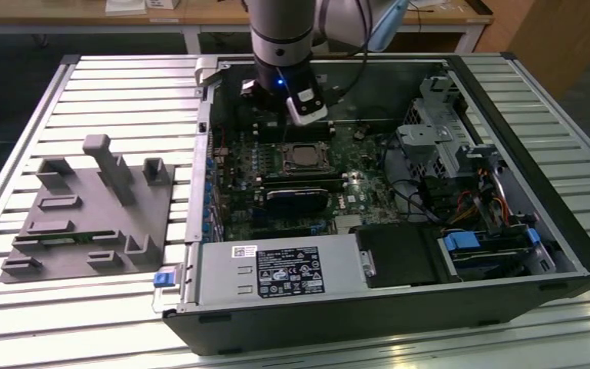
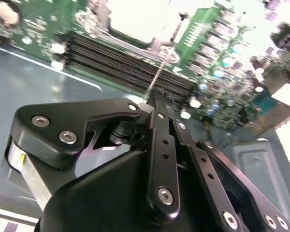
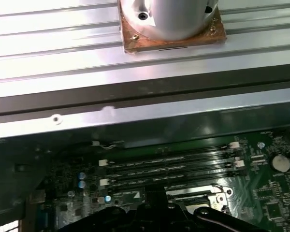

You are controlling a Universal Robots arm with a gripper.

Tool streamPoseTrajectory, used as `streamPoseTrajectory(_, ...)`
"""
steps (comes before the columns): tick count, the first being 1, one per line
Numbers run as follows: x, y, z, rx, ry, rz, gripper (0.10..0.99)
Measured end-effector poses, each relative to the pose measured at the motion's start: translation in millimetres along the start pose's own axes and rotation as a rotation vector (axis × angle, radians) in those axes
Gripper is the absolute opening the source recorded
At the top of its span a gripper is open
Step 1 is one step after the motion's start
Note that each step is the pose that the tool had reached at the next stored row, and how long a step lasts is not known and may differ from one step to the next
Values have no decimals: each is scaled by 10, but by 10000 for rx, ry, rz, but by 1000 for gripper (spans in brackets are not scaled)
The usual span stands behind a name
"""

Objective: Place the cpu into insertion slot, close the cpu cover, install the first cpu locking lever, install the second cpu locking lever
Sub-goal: 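Install the first cpu locking lever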

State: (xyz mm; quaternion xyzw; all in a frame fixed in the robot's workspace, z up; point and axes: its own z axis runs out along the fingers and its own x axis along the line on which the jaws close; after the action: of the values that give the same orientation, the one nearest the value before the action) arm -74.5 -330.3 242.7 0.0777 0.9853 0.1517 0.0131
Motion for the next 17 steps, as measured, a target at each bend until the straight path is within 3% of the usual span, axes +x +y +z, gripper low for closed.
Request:
streamPoseTrajectory(10, -338, 51, 17, 5, 21, 8, 106)
streamPoseTrajectory(17, -379, 57, 19, 4, 26, 10, 106)
